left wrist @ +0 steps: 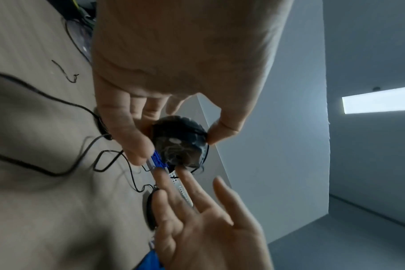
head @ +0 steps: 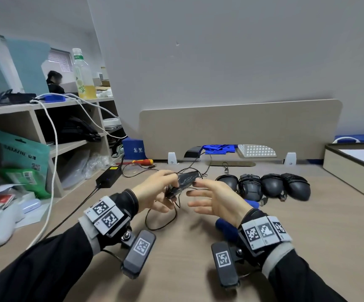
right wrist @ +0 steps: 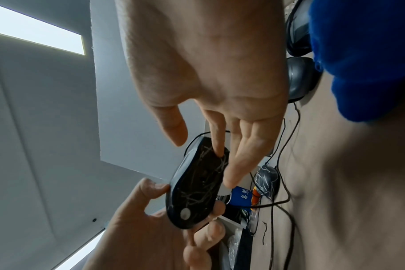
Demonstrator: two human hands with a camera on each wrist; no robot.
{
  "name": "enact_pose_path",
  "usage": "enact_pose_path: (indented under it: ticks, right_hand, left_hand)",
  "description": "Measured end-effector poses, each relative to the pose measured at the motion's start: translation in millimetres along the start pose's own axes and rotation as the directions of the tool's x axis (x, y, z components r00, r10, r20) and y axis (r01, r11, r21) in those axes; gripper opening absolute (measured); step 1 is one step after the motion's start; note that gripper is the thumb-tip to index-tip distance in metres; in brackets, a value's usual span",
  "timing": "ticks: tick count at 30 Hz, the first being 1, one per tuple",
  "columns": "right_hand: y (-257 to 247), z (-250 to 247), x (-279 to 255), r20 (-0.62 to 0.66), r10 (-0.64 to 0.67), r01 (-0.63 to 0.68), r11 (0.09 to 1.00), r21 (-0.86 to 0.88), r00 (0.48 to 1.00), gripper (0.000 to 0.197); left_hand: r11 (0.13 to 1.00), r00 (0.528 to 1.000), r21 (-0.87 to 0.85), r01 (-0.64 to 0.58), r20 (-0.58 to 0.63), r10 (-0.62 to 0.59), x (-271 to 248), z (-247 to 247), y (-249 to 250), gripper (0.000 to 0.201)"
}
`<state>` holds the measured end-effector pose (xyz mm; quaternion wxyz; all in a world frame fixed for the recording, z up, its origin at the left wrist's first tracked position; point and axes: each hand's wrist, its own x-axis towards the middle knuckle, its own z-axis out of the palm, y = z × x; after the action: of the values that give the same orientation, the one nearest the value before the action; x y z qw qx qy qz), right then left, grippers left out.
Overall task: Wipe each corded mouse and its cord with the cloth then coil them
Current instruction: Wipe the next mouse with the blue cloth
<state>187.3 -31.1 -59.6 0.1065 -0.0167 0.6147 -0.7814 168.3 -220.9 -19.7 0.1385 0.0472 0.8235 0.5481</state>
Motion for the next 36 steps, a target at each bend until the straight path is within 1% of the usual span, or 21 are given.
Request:
enact_pose_path:
  ticks: [2, 5, 6, 9, 11, 12, 14, 16, 18, 19, 20, 21, 23, 24, 25, 26, 28, 30, 32, 34, 36]
  right_hand:
    - [1.5, -0.3, 0.5, 0.011, 0.010, -0.010, 0.999, -0.034, 1.000, 0.039]
    - [5.0, -0.4, 1.0, 0.077, 0.037, -0.033, 0.998, -0.045, 0.996, 0.026]
    - [4.7, -0.1, 0.8, 0.069, 0.050, -0.046, 0.997, -0.066, 0.996, 0.023]
    - [4.9, -1.4, 1.2, 0.041, 0.101, -0.095, 0.988, -0.121, 0.994, 0.018]
    - [5.4, -3.3, 1.2, 0.033, 0.129, -0.123, 0.980, -0.153, 0.991, 0.017]
    - [5.9, -4.6, 1.9, 0.026, 0.138, -0.131, 0.976, -0.174, 0.990, 0.017]
    - [5.2, -7.6, 1.8, 0.014, 0.148, -0.142, 0.969, -0.201, 0.989, 0.019]
    - [4.7, -10.9, 2.4, 0.011, 0.161, -0.156, 0.970, -0.188, 0.987, 0.022]
    - [3.4, -13.0, 2.1, 0.018, 0.181, -0.177, 0.974, -0.140, 0.983, 0.034]
    - [2.3, -14.0, 1.8, 0.024, 0.191, -0.186, 0.974, -0.127, 0.981, 0.035]
    - [0.3, -13.5, -0.2, 0.034, 0.202, -0.196, 0.973, -0.122, 0.979, 0.033]
    - [-0.3, -13.9, -0.5, 0.039, 0.208, -0.202, 0.971, -0.125, 0.977, 0.031]
    - [-1.8, -14.0, -1.9, 0.036, 0.205, -0.200, 0.973, -0.114, 0.978, 0.029]
    - [-2.1, -14.4, -1.6, 0.036, 0.199, -0.195, 0.976, -0.096, 0.979, 0.029]
    - [-0.9, -15.7, 0.5, 0.031, 0.187, -0.184, 0.980, -0.074, 0.982, 0.029]
    - [-0.9, -15.3, 0.5, 0.032, 0.180, -0.178, 0.982, -0.062, 0.983, 0.030]
    - [-0.4, -14.3, 0.8, 0.034, 0.184, -0.181, 0.979, -0.093, 0.982, 0.028]
    - [-1.0, -11.7, -0.9, 0.045, 0.196, -0.190, 0.975, -0.115, 0.980, 0.023]
    - [-1.2, -10.1, -3.2, 0.058, 0.197, -0.189, 0.975, -0.115, 0.979, 0.021]
    - [-1.5, -10.1, -3.7, 0.061, 0.194, -0.186, 0.975, -0.119, 0.979, 0.022]
    - [-1.7, -8.5, -4.8, 0.057, 0.184, -0.178, 0.978, -0.108, 0.981, 0.023]
  left_hand:
    - [0.997, 0.999, 0.066, -0.037, 0.018, 0.036, 0.6, 5.8, -5.7, 0.024]
    - [0.990, 0.992, 0.119, -0.070, 0.116, 0.056, 4.1, 12.2, -15.6, 0.047]
    - [0.992, 0.990, 0.103, -0.068, 0.133, 0.054, 4.4, 13.0, -16.1, 0.045]
    - [0.999, 0.992, 0.000, -0.045, 0.121, 0.045, 6.0, 11.4, -14.7, 0.013]
    - [0.999, 0.993, -0.007, -0.031, 0.110, 0.031, 9.9, 7.1, -15.9, 0.010]
    - [1.000, 0.997, -0.022, -0.018, 0.079, 0.020, 12.8, 3.9, -17.3, 0.011]
    - [0.996, 0.998, -0.087, 0.023, -0.064, -0.029, 21.3, -7.3, -24.2, 0.011]
    - [0.969, 0.968, -0.234, 0.079, -0.214, -0.130, 27.6, -23.4, -33.4, 0.008]
    - [0.902, 0.928, -0.420, 0.104, -0.285, -0.240, 30.7, -41.2, -43.3, 0.006]
    - [0.889, 0.908, -0.450, 0.086, -0.331, -0.256, 34.4, -51.2, -49.8, 0.006]
    - [0.902, 0.886, -0.429, 0.055, -0.395, -0.242, 38.3, -62.1, -55.7, 0.007]
    - [0.934, 0.851, -0.357, 0.021, -0.484, -0.204, 44.5, -74.8, -62.8, 0.009]
    - [0.987, 0.756, -0.159, 0.013, -0.645, -0.113, 56.3, -98.1, -76.7, 0.009]
    - [0.994, 0.730, -0.104, 0.037, -0.676, -0.098, 59.5, -106.9, -81.7, 0.000]
    - [0.995, 0.718, -0.082, 0.064, -0.688, -0.103, 61.8, -111.6, -84.6, 0.013]
    - [0.993, 0.740, -0.075, 0.097, -0.662, -0.122, 62.1, -112.9, -86.7, 0.024]
    - [0.991, 0.805, -0.048, 0.128, -0.578, -0.132, 56.0, -103.1, -82.7, 0.038]
    - [0.980, 0.852, 0.146, 0.137, -0.522, -0.041, 46.5, -86.3, -71.8, 0.048]
    - [0.920, 0.916, 0.381, 0.088, -0.395, 0.076, 33.8, -66.6, -53.0, 0.054]
    - [0.926, 0.974, 0.378, -0.001, -0.210, 0.086, 24.4, -45.6, -35.9, 0.051]
    - [0.966, 0.998, 0.257, -0.023, -0.052, 0.037, 17.5, -25.7, -24.1, 0.040]
